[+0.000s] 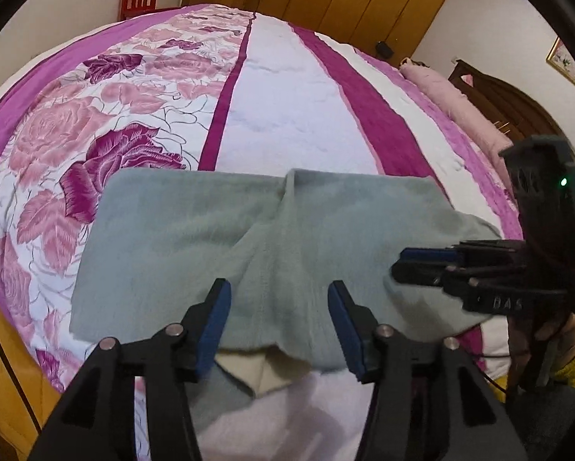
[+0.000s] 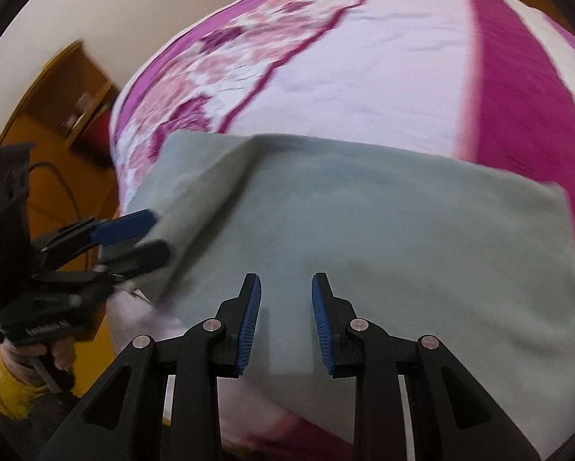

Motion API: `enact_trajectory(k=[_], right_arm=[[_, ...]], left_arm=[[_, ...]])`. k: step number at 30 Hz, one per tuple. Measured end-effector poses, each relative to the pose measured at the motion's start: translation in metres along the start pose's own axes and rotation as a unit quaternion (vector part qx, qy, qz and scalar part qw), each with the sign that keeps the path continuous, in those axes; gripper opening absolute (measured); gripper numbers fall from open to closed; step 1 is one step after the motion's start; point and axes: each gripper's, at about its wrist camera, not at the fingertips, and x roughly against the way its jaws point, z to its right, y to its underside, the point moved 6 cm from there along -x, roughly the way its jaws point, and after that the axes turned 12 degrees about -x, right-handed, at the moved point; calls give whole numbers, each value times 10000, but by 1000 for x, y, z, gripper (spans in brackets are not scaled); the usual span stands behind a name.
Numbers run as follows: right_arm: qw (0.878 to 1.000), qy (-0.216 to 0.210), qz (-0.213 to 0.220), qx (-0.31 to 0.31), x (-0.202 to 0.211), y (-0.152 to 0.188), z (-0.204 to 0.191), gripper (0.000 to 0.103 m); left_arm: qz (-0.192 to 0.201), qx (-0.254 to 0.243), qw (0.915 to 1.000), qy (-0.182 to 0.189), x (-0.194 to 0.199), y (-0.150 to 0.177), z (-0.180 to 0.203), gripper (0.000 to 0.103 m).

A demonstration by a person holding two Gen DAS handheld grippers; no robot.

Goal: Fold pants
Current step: 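Move both open grippers across the folded grey pants toward the waistband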

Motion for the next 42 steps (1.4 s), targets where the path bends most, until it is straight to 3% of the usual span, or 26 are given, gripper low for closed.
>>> enact_trajectory(k=[4,5,6,7,13,16,19,23,27,33,37,40,42], right_arm=[[9992,-124,-213,313,-31,-11,-20,28],[9991,-96,-239,349,-36,-13,-22,28],[9989,-72,-266,382,-41,-15,-24,28],[9986,-79,-291,424,-46,-16,-27,28],[9970,-267,-309,653,-57,-26,-45,28],[9967,-343,-298,667,-61,-32,-52,28],[9966,-404,-280,660,-66,-39,-57,28],[9962,-460,-259,689,-70,-43,-63,28],[9962,-499,-254,661,-70,-44,-65,28],[9957,-500,-179,754,-70,-52,-73,28],[9954,-373,-122,879,-78,-61,-83,28],[9945,-225,-23,1026,-86,-68,-88,28],[9942,-198,40,1059,-90,-73,-90,28]], left_arm=[[-162,-155,9997,-117,-18,-4,-3,52],[-206,-202,9995,-140,-20,-5,-4,45],[-235,-268,9992,-178,-20,-6,-5,23],[-257,-311,9990,-200,-19,-7,-8,12],[-240,-485,9944,-910,-5,-23,-47,12],[-132,-423,9890,-1411,1,-38,-77,12],[26,-244,9862,-1636,4,-51,-103,12],[61,100,9864,-1641,6,-54,-127,12],[35,450,9877,-1499,8,-41,-136,19],[141,685,9923,-1018,18,-13,-112,19],[185,519,9961,-694,9,-4,-88,19],[-336,383,9943,-935,-15,12,-84,19],[-317,543,9923,-1067,-20,21,-93,21]])
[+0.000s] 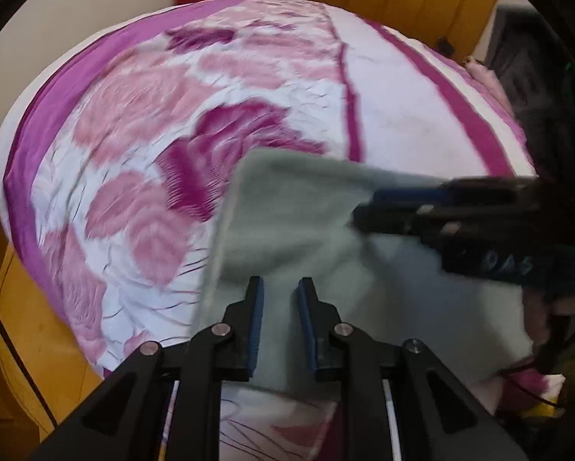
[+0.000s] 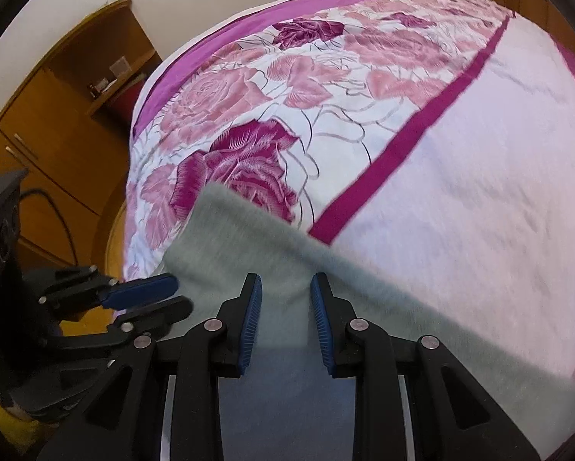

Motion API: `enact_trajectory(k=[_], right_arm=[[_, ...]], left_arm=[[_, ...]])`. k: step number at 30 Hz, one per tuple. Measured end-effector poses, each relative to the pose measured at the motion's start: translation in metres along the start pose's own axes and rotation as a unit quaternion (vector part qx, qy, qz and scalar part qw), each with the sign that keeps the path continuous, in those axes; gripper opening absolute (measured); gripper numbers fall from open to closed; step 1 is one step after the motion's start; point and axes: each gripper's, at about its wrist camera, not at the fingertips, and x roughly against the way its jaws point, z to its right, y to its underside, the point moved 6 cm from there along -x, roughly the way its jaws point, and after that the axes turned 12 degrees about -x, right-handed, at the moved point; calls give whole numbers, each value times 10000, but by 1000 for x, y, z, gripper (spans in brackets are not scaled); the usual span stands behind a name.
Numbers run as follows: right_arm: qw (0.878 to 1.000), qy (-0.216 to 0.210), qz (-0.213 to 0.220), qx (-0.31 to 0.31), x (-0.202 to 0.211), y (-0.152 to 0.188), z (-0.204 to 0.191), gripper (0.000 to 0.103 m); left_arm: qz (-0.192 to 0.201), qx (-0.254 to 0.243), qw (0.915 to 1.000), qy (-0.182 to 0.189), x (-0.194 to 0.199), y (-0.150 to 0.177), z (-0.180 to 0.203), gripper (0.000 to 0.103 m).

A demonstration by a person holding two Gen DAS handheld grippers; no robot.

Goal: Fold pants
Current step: 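Move both open grippers across the folded grey pants toward the waistband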

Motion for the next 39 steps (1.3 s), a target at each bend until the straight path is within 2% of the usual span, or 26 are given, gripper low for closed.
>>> enact_trajectory(k=[2,4,5,8,12,18,23,26,28,31,34,35,39], right_arm=[[9999,-30,84,-52,-3,-6,-1,28],[9996,-130,214,-148,0,-12,-1,28],[9994,-164,246,-196,3,-14,-1,28],[9984,-259,353,-345,18,-16,1,28],[9977,-177,502,-418,48,-6,12,28],[9927,152,719,-958,97,28,60,28],[9795,761,927,-1619,132,66,126,28],[9634,1034,1079,-2225,148,86,172,28],[9485,1313,1129,-2652,155,96,206,28],[9374,1432,1092,-2980,152,99,235,28],[9326,1226,1174,-3184,138,93,255,28],[9347,1211,1230,-3107,137,91,257,27],[9360,1434,1294,-2943,135,83,253,28]], left_arm=[[-66,263,9996,-62,-2,4,-12,21],[-233,398,9980,-438,-2,9,-27,21],[-278,448,9974,-492,-1,11,-32,21],[-156,653,9974,-279,10,10,-37,20],[84,346,9992,-176,24,-7,-20,20],[288,-73,9994,167,14,-39,19,31],[321,-294,9990,-36,-5,-54,34,38],[116,-303,9989,-348,-22,-51,25,38],[96,-190,9992,-336,-26,-47,19,40],[100,-97,9993,-338,-27,-44,14,41],[92,-225,9987,-443,-28,-43,17,41],[99,-255,9985,-471,-29,-43,17,41],[107,-266,9981,-545,-28,-42,19,41]])
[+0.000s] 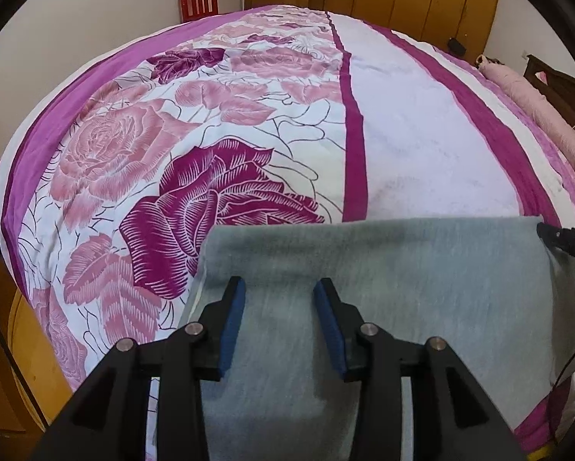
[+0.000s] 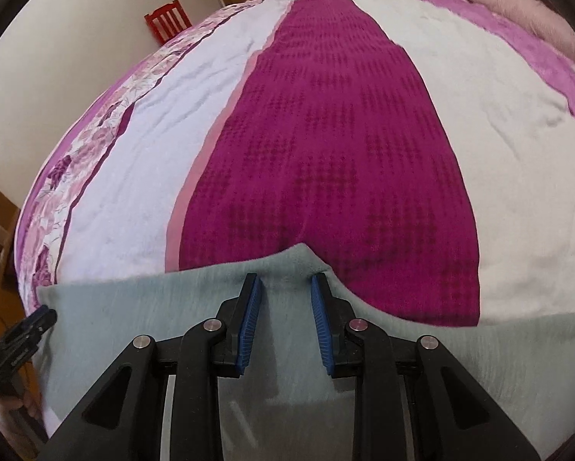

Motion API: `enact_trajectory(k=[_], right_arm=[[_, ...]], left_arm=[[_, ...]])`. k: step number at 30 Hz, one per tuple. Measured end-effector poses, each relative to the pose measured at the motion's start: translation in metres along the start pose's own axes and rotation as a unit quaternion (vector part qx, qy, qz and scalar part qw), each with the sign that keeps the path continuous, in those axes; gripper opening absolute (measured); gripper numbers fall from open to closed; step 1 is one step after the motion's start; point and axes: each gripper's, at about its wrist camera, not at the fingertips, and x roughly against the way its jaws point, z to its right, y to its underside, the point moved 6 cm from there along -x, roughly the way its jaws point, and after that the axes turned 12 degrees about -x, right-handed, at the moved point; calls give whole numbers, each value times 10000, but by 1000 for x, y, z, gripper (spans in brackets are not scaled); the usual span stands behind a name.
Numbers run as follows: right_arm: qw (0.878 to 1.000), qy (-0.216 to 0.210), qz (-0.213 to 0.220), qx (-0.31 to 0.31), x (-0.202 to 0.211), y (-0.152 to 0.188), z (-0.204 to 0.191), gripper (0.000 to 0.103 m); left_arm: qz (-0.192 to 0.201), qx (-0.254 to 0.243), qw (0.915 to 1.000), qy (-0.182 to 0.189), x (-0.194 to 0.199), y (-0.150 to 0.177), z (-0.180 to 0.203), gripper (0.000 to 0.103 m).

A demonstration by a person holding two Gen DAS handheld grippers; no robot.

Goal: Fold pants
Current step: 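Move both open grippers across the folded grey pants toward the waistband, then close the right gripper on the elastic waistband of the pants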

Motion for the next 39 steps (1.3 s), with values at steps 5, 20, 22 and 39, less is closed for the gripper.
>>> enact_trajectory(k=[5,20,22,39], right_arm=[[9993,-300,49,-213,23,2,7,28],[9904,3,779,-1140,130,14,129,30],[9874,57,857,-1326,140,16,149,30],[9750,128,1044,-1955,153,32,241,38]], left_arm=[[-86,-32,10000,-39,8,-3,3,42],[114,-422,9975,550,38,-24,64,43],[128,-562,9964,618,39,-29,78,43],[143,-1564,9801,1210,30,-68,199,43]])
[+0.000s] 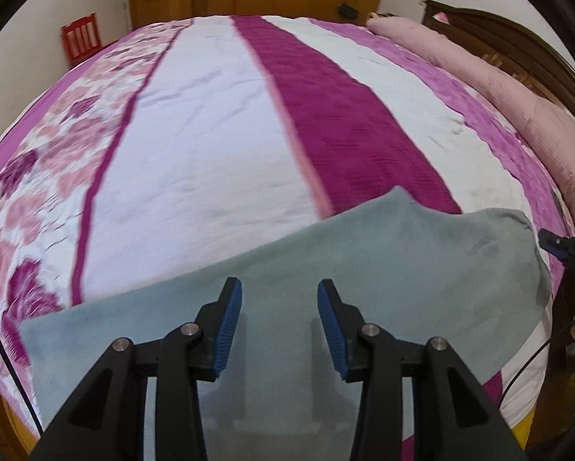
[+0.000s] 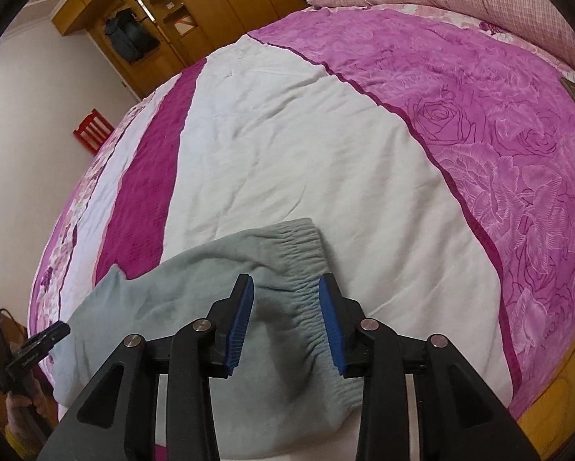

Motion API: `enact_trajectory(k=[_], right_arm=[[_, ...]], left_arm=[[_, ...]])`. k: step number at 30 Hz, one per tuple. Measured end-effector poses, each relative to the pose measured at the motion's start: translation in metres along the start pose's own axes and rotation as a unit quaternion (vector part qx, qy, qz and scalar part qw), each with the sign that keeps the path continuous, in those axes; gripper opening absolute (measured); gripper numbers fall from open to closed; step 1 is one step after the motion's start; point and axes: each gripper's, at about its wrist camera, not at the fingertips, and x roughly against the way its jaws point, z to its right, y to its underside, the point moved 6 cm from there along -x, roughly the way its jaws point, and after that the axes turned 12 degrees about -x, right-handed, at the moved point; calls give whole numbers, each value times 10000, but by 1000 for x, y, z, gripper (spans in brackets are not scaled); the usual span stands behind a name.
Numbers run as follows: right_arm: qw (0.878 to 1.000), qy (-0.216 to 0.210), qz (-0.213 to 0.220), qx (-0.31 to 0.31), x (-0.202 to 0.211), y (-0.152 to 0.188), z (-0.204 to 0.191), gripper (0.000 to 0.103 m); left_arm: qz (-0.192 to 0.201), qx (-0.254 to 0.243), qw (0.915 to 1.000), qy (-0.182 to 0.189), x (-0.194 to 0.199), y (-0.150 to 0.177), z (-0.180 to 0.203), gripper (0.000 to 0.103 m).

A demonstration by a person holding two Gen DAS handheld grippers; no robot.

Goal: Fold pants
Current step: 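Close the right gripper on the elastic waistband of the pants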

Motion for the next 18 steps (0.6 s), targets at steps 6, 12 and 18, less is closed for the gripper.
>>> enact_trajectory(k=[6,12,18], right_arm=[[9997,-200,-130,-65,-16,-4,10,41],[9971,-646,-410,-30,-40,-4,13,49],[9931,-1079,-422,155,-55,-6,5,58]], left_arm=[[-20,-284,9994,216,-21,-24,35,43],[-13,-560,9977,374,-45,-50,71,43],[-66,-590,9975,395,-72,-65,91,43]])
